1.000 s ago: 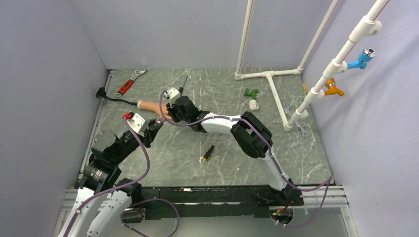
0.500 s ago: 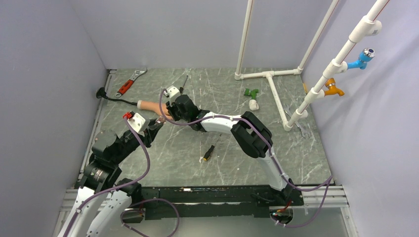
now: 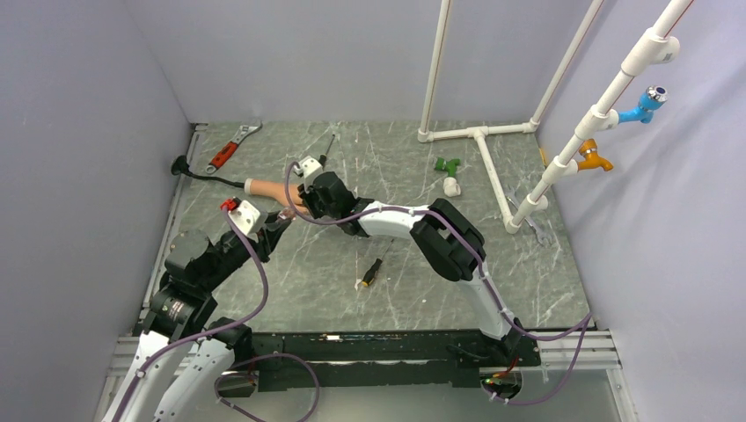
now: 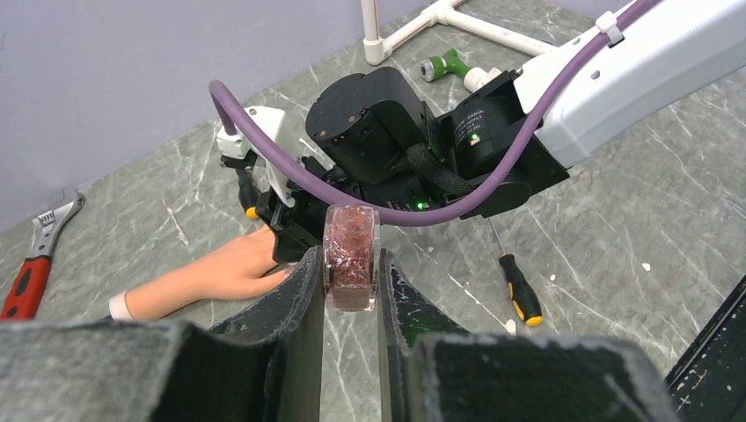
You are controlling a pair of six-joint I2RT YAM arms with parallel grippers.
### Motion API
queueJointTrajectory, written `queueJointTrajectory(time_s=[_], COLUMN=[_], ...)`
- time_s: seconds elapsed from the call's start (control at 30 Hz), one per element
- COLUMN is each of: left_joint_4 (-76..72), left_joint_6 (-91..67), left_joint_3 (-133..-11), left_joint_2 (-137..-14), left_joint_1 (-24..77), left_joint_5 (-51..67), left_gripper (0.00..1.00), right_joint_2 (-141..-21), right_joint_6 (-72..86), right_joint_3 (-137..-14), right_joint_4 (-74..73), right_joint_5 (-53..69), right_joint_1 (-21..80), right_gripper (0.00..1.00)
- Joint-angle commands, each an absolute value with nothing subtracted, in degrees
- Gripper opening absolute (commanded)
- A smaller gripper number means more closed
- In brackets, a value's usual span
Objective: Paint the nails
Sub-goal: Paint the nail polish on the nail.
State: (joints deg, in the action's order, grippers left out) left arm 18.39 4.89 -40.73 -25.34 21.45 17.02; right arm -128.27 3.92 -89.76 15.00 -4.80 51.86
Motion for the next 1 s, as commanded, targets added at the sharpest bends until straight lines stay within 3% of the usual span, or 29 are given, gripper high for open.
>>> queueJointTrajectory(time_s=[0.0,0.97], left_joint_4=[16.44,16.46], left_joint_6=[4.48,4.4], left_joint_3=[-41.88,-42.02], left_joint_2=[-25.41,-26.1], left_joint_1=[21.27,21.23], left_joint_5=[16.71,17.08], left_gripper=[0.0,0.0], right_joint_2=[-127.22,-124.9], right_joint_6=[3.83,2.56], right_joint_3=[-89.24,-89.7], right_joint_4=[16.99,16.19], right_joint_5=[-6.22,-4.7], right_joint_1=[52.3,52.32], right_gripper=[0.0,0.0])
